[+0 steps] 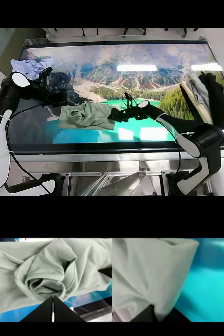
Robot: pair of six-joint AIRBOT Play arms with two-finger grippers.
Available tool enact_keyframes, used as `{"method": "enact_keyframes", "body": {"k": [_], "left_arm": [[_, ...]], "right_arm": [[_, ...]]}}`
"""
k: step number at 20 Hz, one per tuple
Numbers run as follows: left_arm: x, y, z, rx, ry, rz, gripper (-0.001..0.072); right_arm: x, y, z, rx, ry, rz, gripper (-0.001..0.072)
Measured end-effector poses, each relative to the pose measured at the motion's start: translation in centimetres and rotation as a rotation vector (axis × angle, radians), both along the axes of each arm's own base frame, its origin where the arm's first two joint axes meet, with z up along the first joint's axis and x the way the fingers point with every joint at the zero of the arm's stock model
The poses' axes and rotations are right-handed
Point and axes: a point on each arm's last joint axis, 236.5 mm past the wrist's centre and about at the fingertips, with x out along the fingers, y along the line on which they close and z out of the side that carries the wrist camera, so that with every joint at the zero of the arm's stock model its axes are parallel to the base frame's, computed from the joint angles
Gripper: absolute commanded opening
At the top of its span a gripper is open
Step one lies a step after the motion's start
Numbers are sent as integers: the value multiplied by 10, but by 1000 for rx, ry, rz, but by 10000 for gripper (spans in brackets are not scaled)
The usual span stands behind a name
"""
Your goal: Fold the shirts.
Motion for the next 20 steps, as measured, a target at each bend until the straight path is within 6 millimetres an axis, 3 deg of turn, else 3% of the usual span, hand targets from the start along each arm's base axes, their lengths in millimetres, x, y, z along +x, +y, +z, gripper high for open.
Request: {"method": "enact_keyframes", "body": {"k": [4, 7, 11, 17, 20], "left_arm": [[-6, -1, 0, 0, 19, -18, 16], [-9, -1, 8, 2, -1, -27, 15], [-2, 0, 32, 6, -101, -12, 16], [0, 1, 60, 8, -198, -1, 15], [0, 1, 65, 9, -214, 1, 16]], "right_arm": [[7, -2, 44, 47, -105, 26, 18], [7, -15, 104, 50, -226, 48, 19], [-8, -34, 189, 44, -357, 30, 18], [-44, -48, 240, 50, -357, 35, 19], [-51, -45, 295, 153, -441, 15, 18]]}}
